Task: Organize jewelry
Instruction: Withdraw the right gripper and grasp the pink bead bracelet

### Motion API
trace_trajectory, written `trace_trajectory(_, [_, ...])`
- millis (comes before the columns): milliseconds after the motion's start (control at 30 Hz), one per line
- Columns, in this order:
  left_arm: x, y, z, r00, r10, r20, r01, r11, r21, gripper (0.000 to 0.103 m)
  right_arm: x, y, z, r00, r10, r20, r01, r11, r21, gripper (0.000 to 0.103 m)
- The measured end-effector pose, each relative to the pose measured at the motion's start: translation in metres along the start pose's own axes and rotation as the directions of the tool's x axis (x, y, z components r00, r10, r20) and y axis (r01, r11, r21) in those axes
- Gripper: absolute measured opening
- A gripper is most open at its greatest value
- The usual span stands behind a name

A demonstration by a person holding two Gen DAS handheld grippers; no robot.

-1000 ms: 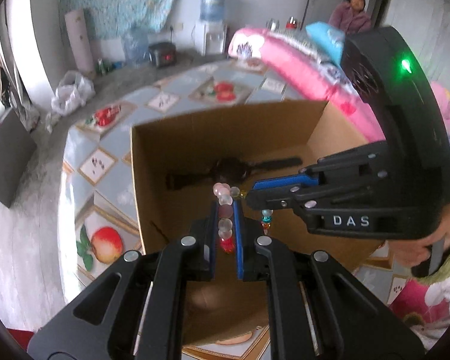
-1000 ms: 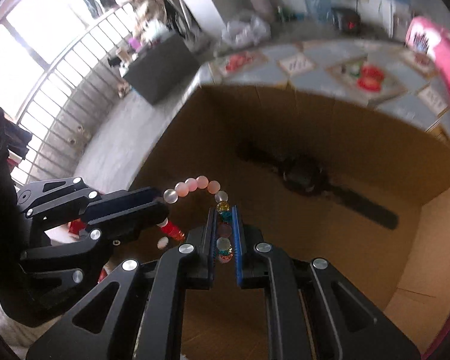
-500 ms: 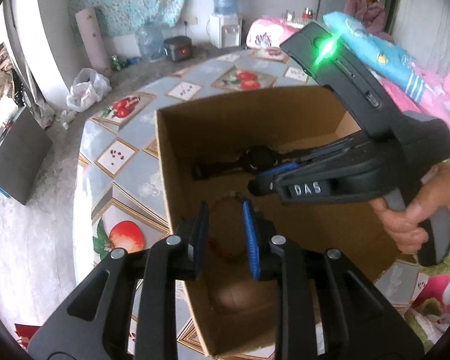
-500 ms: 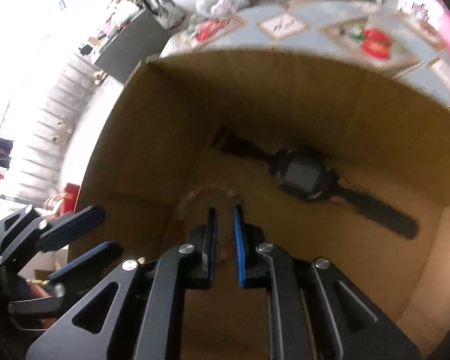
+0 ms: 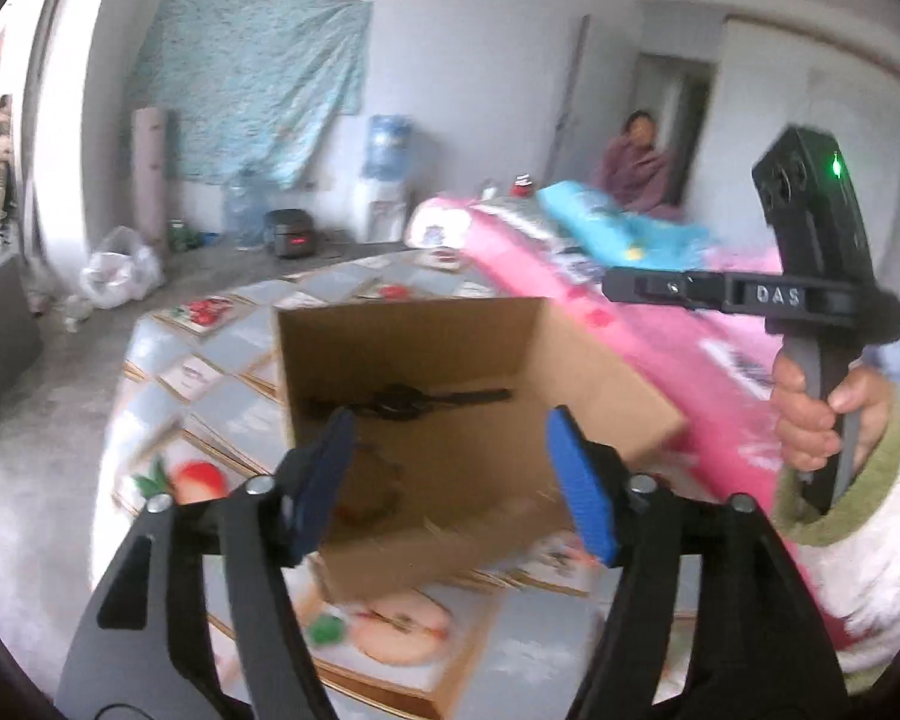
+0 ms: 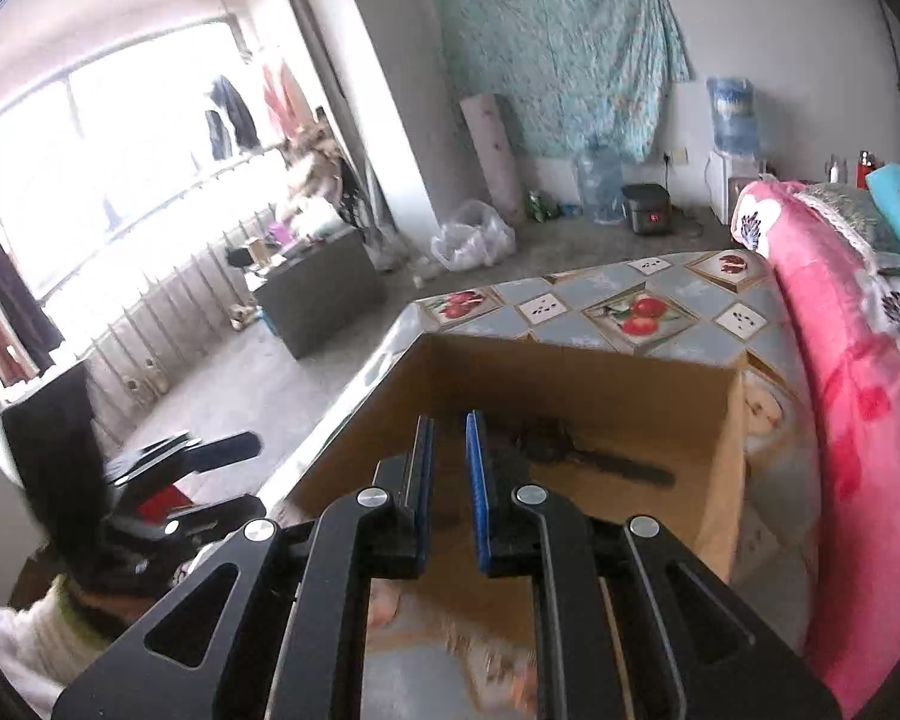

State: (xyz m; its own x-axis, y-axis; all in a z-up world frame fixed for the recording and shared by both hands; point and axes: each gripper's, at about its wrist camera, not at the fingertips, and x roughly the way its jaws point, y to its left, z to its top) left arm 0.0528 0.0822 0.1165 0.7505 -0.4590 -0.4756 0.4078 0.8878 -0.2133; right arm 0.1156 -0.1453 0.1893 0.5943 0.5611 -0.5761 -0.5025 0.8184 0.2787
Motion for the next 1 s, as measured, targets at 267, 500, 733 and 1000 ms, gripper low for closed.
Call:
trace_trajectory(267, [0.016, -0.027, -0.069, 0.992, -0.05, -0.119, 0.046, 0.998, -0.036, 0.069, 0.0, -0.027, -0.098, 0.984, -0.084, -0.154, 0.103, 0.988, 0.117, 0.012])
trace_trajectory(500, [0.058, -0.029, -0.099, 0.972, -0.026, -0.234, 0.018, 0.999, -0.032, 0.069, 0.017, -0.048, -0.117, 0.943, -0.285, -0.17, 0.301, 0.95, 0.079, 0.011])
trace_trajectory(733, [0.068, -0.016, -0.098, 0.976, -0.05, -0.213, 0.03, 0.995, -0.094, 0.069, 0.008, -0.053, -0.116, 0.958, -0.266, -0.11, 0.274, 0.96, 0.064, 0.012])
trace_trajectory(1000, [0.076, -0.036, -0.117, 0.956, -0.102, -0.274, 0.095, 0.995, -0.038, 0.071, 0.035, -0.002, -0.157, 0.935, -0.24, -0.261, 0.172, 0.95, -0.26, 0.029])
